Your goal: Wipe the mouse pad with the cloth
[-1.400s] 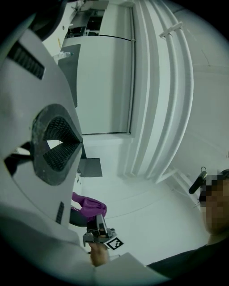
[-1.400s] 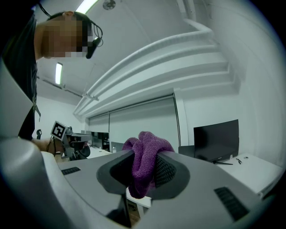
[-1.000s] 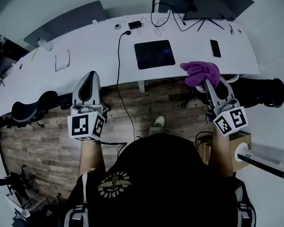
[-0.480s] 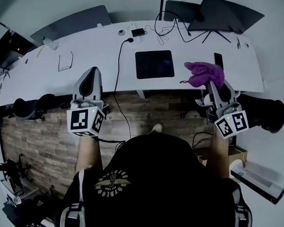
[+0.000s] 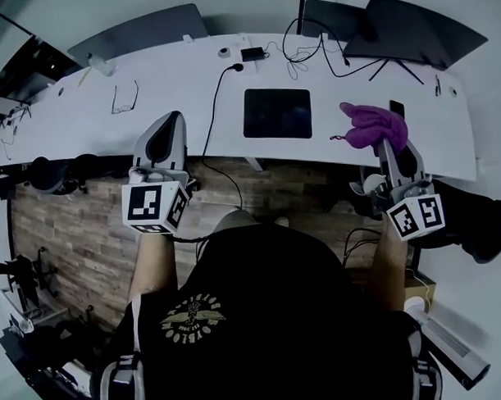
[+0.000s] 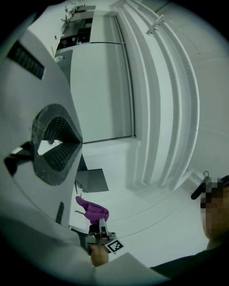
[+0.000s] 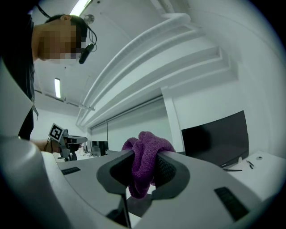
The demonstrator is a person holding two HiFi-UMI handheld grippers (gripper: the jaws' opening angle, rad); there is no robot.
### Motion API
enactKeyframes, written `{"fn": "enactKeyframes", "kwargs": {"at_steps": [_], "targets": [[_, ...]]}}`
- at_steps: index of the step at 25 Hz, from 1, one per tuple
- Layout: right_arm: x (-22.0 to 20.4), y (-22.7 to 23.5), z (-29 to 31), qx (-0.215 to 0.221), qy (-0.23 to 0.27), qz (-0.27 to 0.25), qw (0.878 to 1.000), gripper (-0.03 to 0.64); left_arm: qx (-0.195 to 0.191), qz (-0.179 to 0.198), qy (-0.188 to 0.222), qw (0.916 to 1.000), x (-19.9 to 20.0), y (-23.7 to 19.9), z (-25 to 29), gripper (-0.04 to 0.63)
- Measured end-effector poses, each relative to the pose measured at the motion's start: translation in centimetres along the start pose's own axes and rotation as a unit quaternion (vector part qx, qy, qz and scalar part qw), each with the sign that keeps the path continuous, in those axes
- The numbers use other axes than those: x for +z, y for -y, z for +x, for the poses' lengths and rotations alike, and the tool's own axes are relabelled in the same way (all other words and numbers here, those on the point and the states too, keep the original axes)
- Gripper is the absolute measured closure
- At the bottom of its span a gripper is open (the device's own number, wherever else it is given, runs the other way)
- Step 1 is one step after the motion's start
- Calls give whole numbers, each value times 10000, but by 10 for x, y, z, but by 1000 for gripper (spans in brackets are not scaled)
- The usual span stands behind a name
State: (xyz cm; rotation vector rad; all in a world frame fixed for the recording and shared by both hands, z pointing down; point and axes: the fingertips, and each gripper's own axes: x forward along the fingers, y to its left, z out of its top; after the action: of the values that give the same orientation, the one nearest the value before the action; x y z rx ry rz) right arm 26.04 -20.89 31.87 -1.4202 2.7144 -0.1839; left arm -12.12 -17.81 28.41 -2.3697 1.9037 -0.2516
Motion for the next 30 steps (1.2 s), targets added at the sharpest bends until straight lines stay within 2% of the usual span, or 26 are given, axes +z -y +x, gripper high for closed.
{"fn": "enactKeyframes", "kwargs": {"at_steps": [4, 11, 17, 23, 30], "targets": [[-11, 7, 1, -74, -33, 81, 9999, 535, -62, 40, -32, 10000, -1, 8, 6, 594], [-29, 5, 6, -102, -79, 155, 9998, 535, -144, 11, -241, 9996, -25, 11, 23, 594], [-37, -7, 27, -28, -177, 192, 9997, 535, -361, 24, -137, 9992, -26, 5, 48, 594], [-58, -40, 99, 360, -479, 223, 9980, 535, -346, -94, -286, 9989, -48, -41, 75, 594], [-81, -55, 137, 684, -688, 333, 9947, 535, -75, -144, -424, 9990, -63, -72, 74, 594]]}}
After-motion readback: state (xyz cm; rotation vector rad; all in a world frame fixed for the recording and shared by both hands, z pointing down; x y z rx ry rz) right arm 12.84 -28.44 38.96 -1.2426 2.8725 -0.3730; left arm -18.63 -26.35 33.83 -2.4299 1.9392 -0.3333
